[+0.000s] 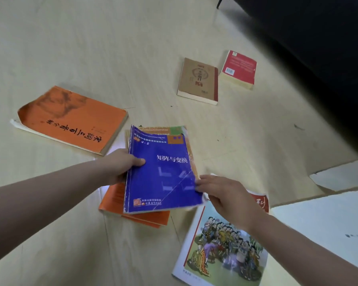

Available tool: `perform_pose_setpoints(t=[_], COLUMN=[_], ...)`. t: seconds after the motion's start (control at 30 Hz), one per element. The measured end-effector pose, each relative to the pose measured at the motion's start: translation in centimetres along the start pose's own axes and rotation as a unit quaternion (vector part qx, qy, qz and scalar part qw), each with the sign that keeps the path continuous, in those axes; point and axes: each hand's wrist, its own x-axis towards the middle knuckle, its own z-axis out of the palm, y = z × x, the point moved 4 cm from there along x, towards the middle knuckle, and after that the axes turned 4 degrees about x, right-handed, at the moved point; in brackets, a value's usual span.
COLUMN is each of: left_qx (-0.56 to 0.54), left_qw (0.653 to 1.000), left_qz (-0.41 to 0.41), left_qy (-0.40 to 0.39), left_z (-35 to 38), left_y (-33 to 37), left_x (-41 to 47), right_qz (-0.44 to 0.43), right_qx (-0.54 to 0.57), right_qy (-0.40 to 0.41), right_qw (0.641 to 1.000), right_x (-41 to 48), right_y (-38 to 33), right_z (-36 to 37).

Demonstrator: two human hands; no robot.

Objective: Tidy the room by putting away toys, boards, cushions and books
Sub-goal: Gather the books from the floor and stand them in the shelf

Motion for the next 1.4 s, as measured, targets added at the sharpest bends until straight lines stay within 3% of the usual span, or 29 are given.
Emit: perform_pose_setpoints(t=[0.13, 0.2, 0.33, 0.43, 0.53, 0.6, 0.8, 1.03, 1.17, 1.23, 1.4], left_qx=[-0.019, -0.05, -0.061, 0.071, 0.254, 0.294, 0.168, 0.119, 0.063, 0.019, 0.023], left_qw=[0.996, 0.991, 0.982, 0.965, 0.921, 0.912, 0.956, 0.965, 0.962, 0.961, 0.986], left_qz=[0.058, 0.074, 0.115, 0.152, 0.17, 0.15, 0.086, 0.106, 0.121, 0.105, 0.045], left_qy=[0.061, 0.098, 0.138, 0.2, 0.242, 0.244, 0.225, 0.207, 0.238, 0.253, 0.16], left_z=[-0.2, -0.1, 0.9, 0.7, -0.1, -0.6, -0.6, 1.7, 2.0, 1.0, 2.1], left_y=[-1.4, -1.8, -1.3, -0.3, -0.1, -0.5, -0.6, -1.2, -1.5, -1.9, -3.5], left_x=[1.5, 2.1, 2.7, 2.7, 2.8, 2.9, 3.0, 2.2, 1.4, 1.7, 1.9], right_qz=[0.033, 0.125, 0.355, 0.417, 0.419, 0.42, 0.379, 0.392, 0.388, 0.388, 0.435], right_qx=[-0.014, 0.031, 0.231, 0.318, 0.262, 0.227, 0.207, 0.298, 0.323, 0.37, 0.452], right_qy=[-0.015, 0.005, -0.013, -0.028, -0.042, -0.051, -0.067, -0.066, -0.076, -0.087, -0.098], right_qw=[0.999, 0.992, 0.906, 0.851, 0.868, 0.877, 0.9, 0.868, 0.86, 0.84, 0.773], right_x=[-0.6, -0.4, 1.7, 3.8, 4.7, 4.7, 4.3, 6.0, 5.7, 5.0, 3.0], right_y=[1.7, 2.4, 3.2, 3.0, 3.3, 3.4, 1.7, 2.8, 2.4, 1.9, 1.5], right_z=[1.0, 1.6, 3.0, 3.4, 4.2, 4.7, 5.3, 5.5, 5.8, 6.0, 6.7])
